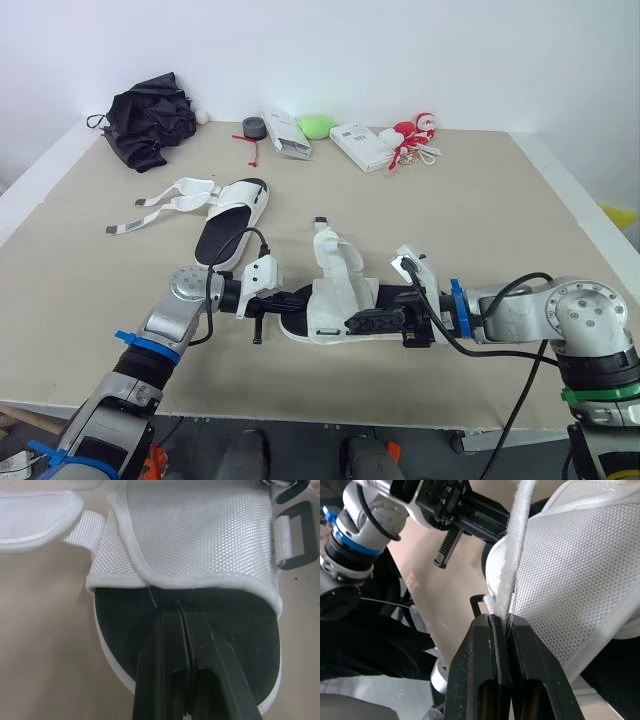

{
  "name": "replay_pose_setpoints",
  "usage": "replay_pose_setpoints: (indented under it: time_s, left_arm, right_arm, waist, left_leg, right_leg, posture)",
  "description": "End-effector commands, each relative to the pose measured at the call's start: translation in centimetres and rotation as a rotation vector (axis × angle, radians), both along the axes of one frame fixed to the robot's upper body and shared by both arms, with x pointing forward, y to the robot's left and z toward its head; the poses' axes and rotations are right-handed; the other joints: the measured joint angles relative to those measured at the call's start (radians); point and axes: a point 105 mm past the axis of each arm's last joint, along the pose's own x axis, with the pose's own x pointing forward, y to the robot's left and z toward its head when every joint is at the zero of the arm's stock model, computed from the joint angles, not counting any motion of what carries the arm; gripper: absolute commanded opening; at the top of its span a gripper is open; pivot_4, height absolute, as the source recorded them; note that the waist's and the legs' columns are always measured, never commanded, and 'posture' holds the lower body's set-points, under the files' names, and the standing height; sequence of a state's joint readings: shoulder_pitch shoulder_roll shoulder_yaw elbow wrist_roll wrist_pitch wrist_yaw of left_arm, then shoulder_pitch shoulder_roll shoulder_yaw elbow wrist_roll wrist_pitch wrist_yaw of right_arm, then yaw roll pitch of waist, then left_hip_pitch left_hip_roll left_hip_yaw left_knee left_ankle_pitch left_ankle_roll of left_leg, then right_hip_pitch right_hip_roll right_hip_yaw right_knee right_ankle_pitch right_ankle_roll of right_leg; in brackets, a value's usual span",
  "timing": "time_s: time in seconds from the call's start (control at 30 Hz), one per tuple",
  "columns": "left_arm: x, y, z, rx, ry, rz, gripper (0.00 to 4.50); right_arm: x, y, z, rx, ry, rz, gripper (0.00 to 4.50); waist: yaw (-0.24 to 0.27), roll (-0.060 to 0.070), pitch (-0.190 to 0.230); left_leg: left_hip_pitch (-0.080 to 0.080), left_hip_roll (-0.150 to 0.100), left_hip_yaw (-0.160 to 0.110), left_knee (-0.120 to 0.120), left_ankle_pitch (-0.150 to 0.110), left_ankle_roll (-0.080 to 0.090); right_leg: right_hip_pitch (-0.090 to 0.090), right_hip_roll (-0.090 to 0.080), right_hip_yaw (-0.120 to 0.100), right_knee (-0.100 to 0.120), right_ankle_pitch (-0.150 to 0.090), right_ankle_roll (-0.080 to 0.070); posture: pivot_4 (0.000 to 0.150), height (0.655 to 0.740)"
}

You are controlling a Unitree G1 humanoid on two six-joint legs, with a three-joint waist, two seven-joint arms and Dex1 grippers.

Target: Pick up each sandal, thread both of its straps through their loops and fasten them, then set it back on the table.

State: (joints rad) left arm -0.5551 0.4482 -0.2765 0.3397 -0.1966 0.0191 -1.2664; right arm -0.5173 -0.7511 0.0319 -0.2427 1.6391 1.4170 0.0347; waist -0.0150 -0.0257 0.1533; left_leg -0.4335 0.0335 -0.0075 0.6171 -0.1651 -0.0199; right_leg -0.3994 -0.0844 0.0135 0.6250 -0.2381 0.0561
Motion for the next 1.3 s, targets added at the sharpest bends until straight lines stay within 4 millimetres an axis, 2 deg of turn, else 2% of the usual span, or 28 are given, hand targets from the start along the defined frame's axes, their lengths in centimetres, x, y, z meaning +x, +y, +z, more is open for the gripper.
replay_pose_setpoints:
  time_s: [0.03, 0.07, 0.13, 0.17, 0.3, 0.33, 0.53, 0.67, 0.97, 1.23, 1.3]
  left_arm:
    - [-0.5, 1.7, -4.6, 0.143, 0.134, 0.076, 0.00]
    - [-0.5, 1.7, -4.6, 0.143, 0.134, 0.077, 0.00]
    - [-0.5, 1.7, -4.6, 0.143, 0.134, 0.079, 0.00]
    - [-0.5, 1.7, -4.7, 0.143, 0.135, 0.079, 0.00]
    - [-0.5, 1.8, -4.6, 0.143, 0.136, 0.080, 0.00]
    - [-0.5, 1.7, -4.6, 0.143, 0.136, 0.079, 0.00]
    - [-0.4, 1.5, -4.6, 0.140, 0.137, 0.075, 0.00]
    - [-0.5, 1.6, -4.7, 0.139, 0.138, 0.078, 0.00]
    - [-0.6, 1.6, -4.7, 0.135, 0.140, 0.085, 0.00]
    - [-0.5, 1.6, -4.7, 0.135, 0.138, 0.087, 0.00]
    - [-0.6, 1.6, -4.7, 0.135, 0.138, 0.086, 0.00]
  right_arm:
    - [-1.0, 0.1, -1.2, -0.045, 0.028, 0.040, 0.08]
    - [-0.9, 0.1, -1.2, -0.039, 0.016, 0.036, 0.08]
    - [-0.9, 0.3, -0.9, -0.022, 0.007, 0.044, 0.85]
    - [-0.9, 0.4, -0.7, -0.014, 0.001, 0.049, 1.07]
    - [-0.4, 0.4, -0.1, -0.001, -0.013, 0.053, 2.89]
    - [0.0, 0.4, 0.1, 0.008, -0.016, 0.049, 3.21]
    - [2.4, 0.6, 2.0, 0.067, -0.042, 0.026, 3.21]
    - [3.2, 0.9, 2.0, 0.056, -0.044, 0.030, 3.21]
    - [2.5, 3.1, 2.4, 0.080, -0.059, 0.127, 3.21]
    - [2.4, 3.7, 1.5, 0.050, -0.062, 0.126, 3.21]
    - [2.5, 3.7, 1.3, 0.044, -0.063, 0.116, 2.70]
  waist:
    - [0.000, 0.000, 0.000]
    - [0.000, 0.000, 0.000]
    - [0.000, 0.000, 0.000]
    - [0.000, 0.000, 0.000]
    - [0.000, 0.000, 0.000]
    - [0.000, 0.000, 0.000]
    - [-0.001, 0.001, 0.000]
    - [0.000, 0.001, 0.000]
    - [0.001, 0.001, 0.000]
    - [0.001, 0.001, 0.000]
    - [0.001, 0.001, 0.000]
  left_leg:
    - [0.000, 0.000, 0.000, 0.000, 0.000, 0.000]
    - [0.000, 0.000, 0.000, 0.000, 0.000, 0.000]
    - [0.000, 0.002, 0.000, 0.000, 0.000, 0.000]
    - [0.000, 0.002, 0.000, 0.000, 0.000, 0.000]
    - [0.000, 0.003, 0.001, 0.000, 0.000, 0.000]
    - [0.000, 0.003, 0.001, 0.000, 0.000, 0.000]
    - [-0.003, 0.003, 0.002, 0.000, 0.000, 0.000]
    - [-0.004, 0.003, 0.002, 0.000, 0.000, 0.001]
    - [-0.004, 0.003, 0.002, 0.000, 0.000, 0.001]
    - [-0.005, 0.003, 0.002, 0.000, 0.000, 0.001]
    - [-0.005, 0.003, 0.002, 0.000, 0.000, 0.001]
  right_leg:
    - [0.000, 0.000, 0.000, 0.000, 0.000, 0.000]
    - [0.000, 0.000, 0.000, 0.000, 0.000, 0.000]
    - [0.000, 0.000, 0.000, 0.000, 0.000, 0.000]
    - [0.000, 0.000, 0.000, -0.001, 0.000, 0.000]
    - [0.000, 0.000, 0.000, -0.001, 0.000, 0.000]
    - [0.000, 0.000, 0.000, -0.001, 0.000, 0.000]
    - [-0.003, 0.000, 0.000, -0.002, 0.001, -0.001]
    - [-0.004, 0.000, 0.000, -0.002, 0.001, -0.001]
    - [-0.004, 0.001, -0.001, -0.001, 0.001, -0.001]
    - [-0.004, 0.001, -0.001, -0.001, 0.001, -0.001]
    - [-0.004, 0.001, -0.001, -0.001, 0.001, -0.001]
  posture:
    - [0.150, 0.7380]
    - [0.150, 0.7380]
    - [0.150, 0.7380]
    - [0.150, 0.7380]
    - [0.150, 0.7380]
    - [0.150, 0.7380]
    - [0.150, 0.7380]
    - [0.150, 0.7380]
    - [0.150, 0.7380]
    - [0.150, 0.7380]
    - [0.150, 0.7380]
